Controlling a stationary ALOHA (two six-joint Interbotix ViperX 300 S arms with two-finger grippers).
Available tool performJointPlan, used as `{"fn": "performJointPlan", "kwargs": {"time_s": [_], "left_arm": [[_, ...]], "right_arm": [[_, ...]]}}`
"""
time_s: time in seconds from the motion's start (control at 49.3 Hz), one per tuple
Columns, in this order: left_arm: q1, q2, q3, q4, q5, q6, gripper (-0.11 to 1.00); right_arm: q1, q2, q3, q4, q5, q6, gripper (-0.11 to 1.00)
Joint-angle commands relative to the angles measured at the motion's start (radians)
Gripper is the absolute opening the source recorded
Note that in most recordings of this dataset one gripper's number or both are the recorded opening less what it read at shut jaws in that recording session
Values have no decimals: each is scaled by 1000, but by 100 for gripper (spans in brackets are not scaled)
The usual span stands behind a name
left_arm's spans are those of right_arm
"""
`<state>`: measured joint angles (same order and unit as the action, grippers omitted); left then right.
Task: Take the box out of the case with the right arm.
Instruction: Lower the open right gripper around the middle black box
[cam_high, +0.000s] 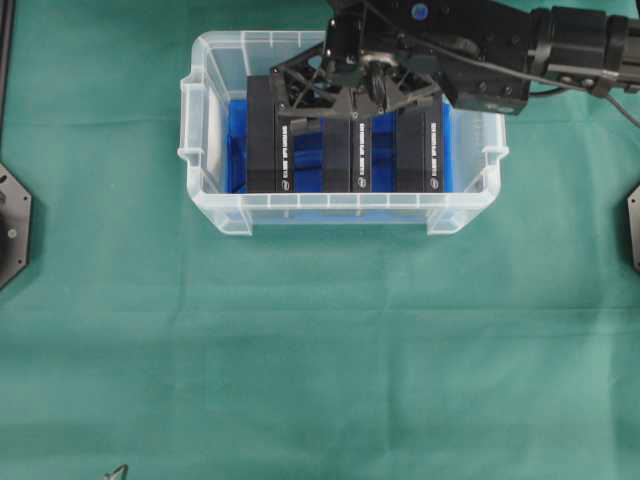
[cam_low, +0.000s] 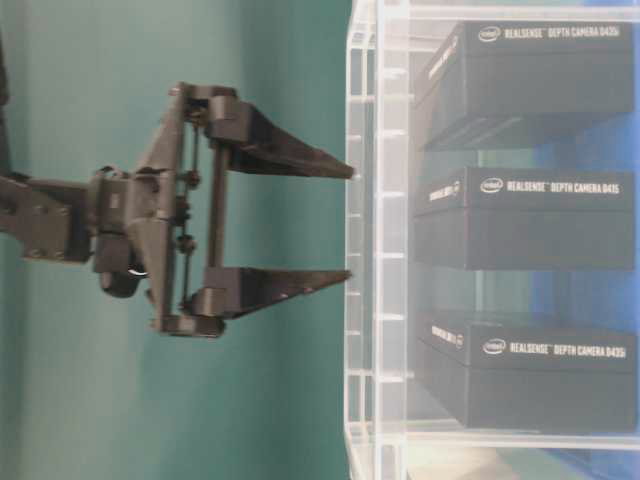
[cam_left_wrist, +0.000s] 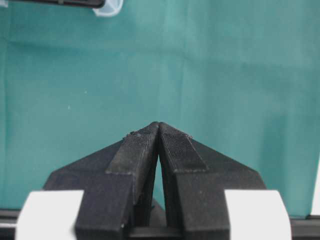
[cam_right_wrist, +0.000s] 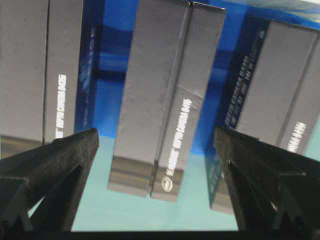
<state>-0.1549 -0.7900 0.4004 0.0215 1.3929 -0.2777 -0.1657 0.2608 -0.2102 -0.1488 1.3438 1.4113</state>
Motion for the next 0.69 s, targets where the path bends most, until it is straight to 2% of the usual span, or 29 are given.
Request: {"fn": "performJointPlan", "kwargs": {"time_s": [0.0, 0.325, 0.67], "left_arm": [[-5, 3, -11, 2, -3, -3, 0], [-3, 6, -6, 2, -3, -2, 0], [-3, 9, -6, 3, -3, -2, 0]], "right_arm": [[-3, -20, 17, -3, -35, 3, 96], [-8, -6, 98, 3, -143, 44, 96], [-6, 49, 100, 12, -160, 46, 96]]}}
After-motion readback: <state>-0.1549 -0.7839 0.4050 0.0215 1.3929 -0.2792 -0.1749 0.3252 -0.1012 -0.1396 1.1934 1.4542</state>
